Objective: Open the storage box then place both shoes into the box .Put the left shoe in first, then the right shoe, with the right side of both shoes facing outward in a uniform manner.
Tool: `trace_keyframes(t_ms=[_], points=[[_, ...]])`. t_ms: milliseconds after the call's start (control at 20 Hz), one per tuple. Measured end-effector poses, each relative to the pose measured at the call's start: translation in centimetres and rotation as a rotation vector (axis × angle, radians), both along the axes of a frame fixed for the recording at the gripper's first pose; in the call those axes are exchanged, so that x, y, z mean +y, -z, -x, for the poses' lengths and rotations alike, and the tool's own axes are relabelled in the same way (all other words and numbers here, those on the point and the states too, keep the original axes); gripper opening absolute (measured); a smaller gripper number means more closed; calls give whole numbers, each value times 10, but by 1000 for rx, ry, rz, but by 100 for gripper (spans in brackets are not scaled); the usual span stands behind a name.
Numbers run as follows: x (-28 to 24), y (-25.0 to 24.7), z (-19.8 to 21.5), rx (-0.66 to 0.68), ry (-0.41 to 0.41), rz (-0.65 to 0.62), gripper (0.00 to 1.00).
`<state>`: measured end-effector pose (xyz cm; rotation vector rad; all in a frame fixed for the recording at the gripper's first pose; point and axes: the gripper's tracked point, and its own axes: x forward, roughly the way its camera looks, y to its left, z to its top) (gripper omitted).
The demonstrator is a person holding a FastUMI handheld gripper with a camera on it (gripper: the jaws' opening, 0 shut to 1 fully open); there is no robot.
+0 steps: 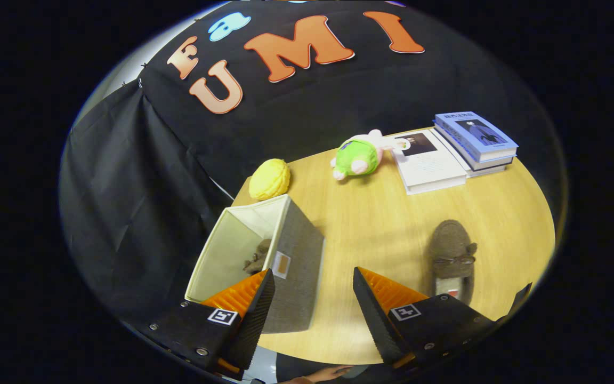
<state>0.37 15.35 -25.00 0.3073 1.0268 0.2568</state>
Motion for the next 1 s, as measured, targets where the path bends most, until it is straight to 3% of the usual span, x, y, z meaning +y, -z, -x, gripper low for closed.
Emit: trace_keyframes(t_ms=[350,600,1000], points=[[-103,40,25,18,47,134,89],[-148,75,36,67,87,192,89],[-180,129,37,139,133,272,71]])
